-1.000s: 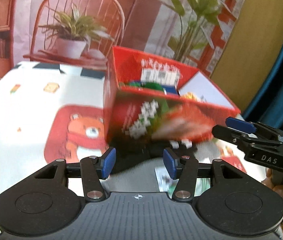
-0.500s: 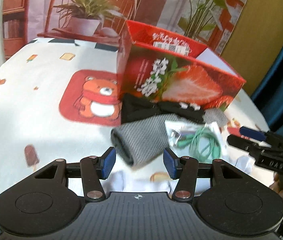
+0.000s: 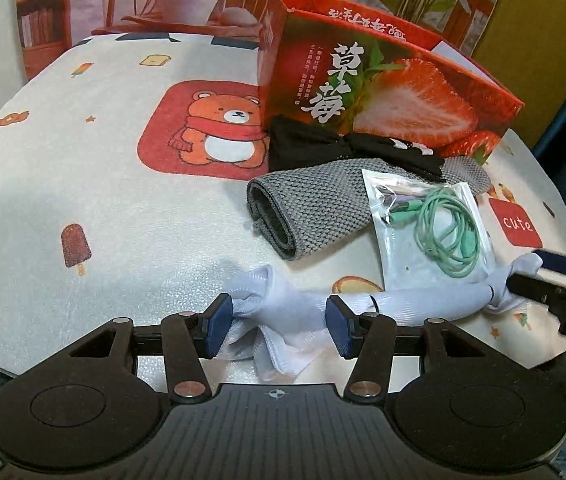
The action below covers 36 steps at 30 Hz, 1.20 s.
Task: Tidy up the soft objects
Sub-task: 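Move both grippers down to the long white sock in the pile, then close the left gripper on the white sock while the right gripper grasps its other end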
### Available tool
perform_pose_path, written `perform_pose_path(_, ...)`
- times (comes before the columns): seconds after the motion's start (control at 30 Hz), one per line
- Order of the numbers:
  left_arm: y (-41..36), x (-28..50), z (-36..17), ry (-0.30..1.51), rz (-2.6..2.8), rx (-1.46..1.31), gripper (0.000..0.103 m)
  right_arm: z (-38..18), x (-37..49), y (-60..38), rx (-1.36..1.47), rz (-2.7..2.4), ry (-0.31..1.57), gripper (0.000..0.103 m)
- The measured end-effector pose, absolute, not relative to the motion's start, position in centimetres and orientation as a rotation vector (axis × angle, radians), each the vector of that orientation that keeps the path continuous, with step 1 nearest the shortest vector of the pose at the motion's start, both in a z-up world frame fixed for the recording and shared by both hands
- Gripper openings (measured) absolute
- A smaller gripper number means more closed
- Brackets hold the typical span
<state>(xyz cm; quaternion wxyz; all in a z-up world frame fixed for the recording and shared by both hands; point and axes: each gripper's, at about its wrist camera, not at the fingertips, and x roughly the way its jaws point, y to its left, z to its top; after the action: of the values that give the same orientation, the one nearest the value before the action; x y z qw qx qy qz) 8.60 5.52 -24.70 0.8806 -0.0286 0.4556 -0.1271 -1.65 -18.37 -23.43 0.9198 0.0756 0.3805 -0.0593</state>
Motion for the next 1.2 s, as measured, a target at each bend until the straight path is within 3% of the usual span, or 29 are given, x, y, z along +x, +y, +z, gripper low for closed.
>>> perform_pose_path(0.17, 5.9, 8.7, -25.0, 0.933, -0.241, -0.062, 0.035, -24.8, -1.3, -18.4, 0.158, -0.128, 0.848, 0.068)
perform_pose_path(0.27, 6.0, 8.8, -25.1, 0.924, -0.235, -0.062, 0.032, -25.1, -1.1, -18.6, 0.163, -0.120, 0.851, 0.066)
perform_pose_path(1.2, 6.6, 10.5, -25.7, 0.864, -0.145, -0.075, 0.031, -26.3, 0.3, -18.5, 0.121, -0.097, 0.765, 0.061)
